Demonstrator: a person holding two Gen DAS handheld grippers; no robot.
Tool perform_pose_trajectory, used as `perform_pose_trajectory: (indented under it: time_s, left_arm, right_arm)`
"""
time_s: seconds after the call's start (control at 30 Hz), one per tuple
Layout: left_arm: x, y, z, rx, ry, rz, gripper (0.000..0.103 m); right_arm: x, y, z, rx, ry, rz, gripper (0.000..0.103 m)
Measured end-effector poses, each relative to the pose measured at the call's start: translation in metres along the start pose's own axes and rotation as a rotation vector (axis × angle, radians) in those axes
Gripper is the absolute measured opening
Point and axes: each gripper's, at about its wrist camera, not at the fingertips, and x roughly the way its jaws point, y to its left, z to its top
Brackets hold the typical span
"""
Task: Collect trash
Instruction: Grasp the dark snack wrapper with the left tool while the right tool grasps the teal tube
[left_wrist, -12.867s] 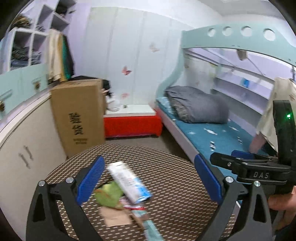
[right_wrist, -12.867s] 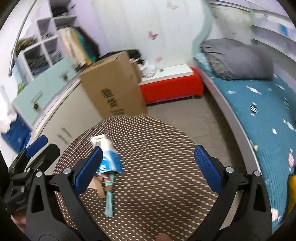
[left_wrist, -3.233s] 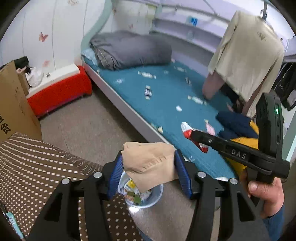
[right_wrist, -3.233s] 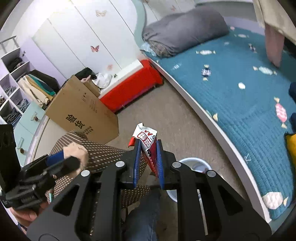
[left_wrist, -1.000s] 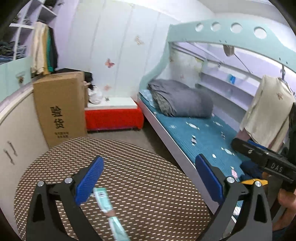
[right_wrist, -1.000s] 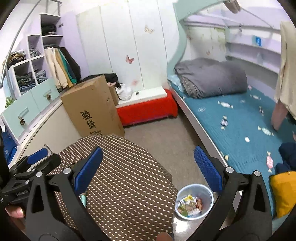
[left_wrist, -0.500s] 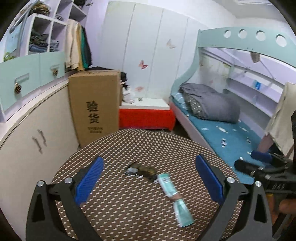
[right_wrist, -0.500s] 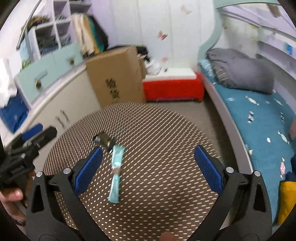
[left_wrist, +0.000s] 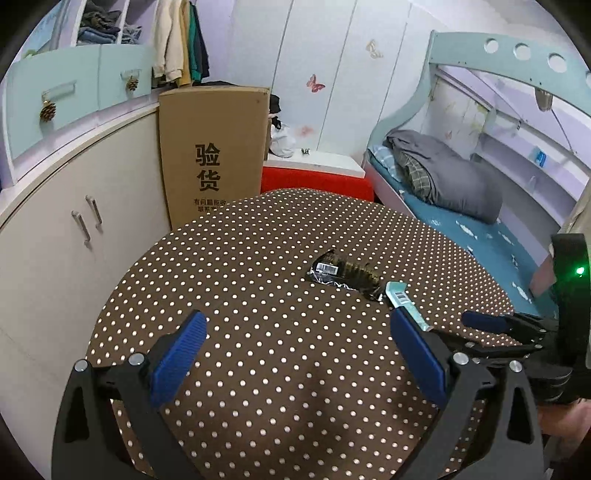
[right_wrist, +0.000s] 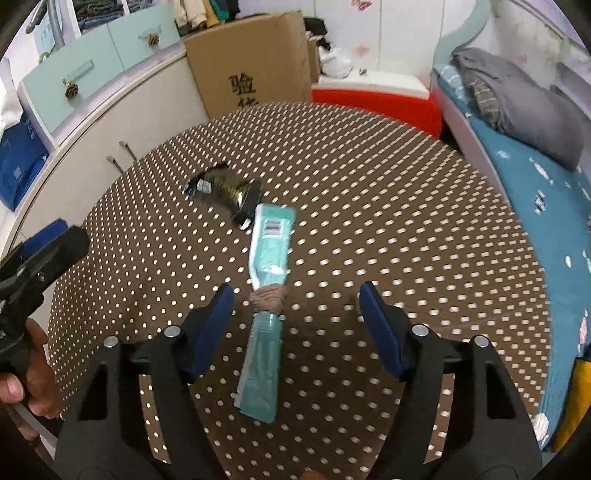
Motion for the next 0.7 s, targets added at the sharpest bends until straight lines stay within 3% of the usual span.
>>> perform_pose_trajectory:
  time_s: [0.1, 0.17, 0.23, 0.7]
  left_arm:
    - [0.011, -0.006, 0.003, 0.043, 0.014, -0.010, 0.097]
    - [0.019, -0.015, 0.003, 0.084, 0.023, -0.010, 0.097]
    - [0.030, -0.023, 0.007, 0.128, 0.040, -0.012, 0.097]
    - [0.110, -0.067, 0.035, 0.298, 0.140, -0.004, 0.097]
  right_arm:
    - [0.012, 0.008, 0.000, -0.029, 0.015, 0.004, 0.057]
    - [0.016, 0.011, 0.000, -0.049, 0.012, -0.011, 0.037]
    - [0.019, 0.014, 0.001, -0.068, 0.006, -0.011, 0.023]
    - [-0.005, -0.043, 0.000, 0.045, -0.048, 0.010, 0.022]
